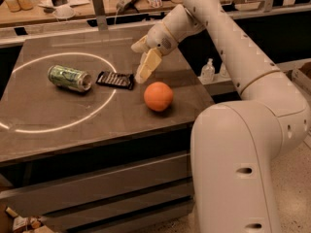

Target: Move rxbar chocolate near green can

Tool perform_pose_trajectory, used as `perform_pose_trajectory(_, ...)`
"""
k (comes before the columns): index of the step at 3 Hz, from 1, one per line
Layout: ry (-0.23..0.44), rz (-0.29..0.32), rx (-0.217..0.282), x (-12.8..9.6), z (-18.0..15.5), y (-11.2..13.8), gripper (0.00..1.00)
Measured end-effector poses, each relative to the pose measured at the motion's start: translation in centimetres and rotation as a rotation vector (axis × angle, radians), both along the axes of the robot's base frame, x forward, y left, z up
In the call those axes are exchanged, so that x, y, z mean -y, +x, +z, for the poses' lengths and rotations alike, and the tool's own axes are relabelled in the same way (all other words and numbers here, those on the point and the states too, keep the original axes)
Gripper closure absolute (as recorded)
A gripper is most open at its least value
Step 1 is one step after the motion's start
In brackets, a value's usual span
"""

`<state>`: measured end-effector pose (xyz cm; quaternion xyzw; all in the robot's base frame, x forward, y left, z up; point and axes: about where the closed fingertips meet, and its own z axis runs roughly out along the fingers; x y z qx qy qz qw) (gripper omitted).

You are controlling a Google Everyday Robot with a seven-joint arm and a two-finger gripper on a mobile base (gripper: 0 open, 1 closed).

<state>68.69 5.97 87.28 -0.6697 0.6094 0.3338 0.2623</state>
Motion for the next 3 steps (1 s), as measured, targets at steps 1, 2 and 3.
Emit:
perform_pose_trajectory(1, 0.004, -0.195, 0.070, 5.0, 2.7, 1.9, 0.00)
perform_pose_trajectory(2, 0.046, -0.441, 0.174, 11.6, 6.3, 1.9, 0.00)
perform_pose_trajectory(3, 0.050, -0.447, 0.173, 10.8, 5.3, 2.8, 0.00)
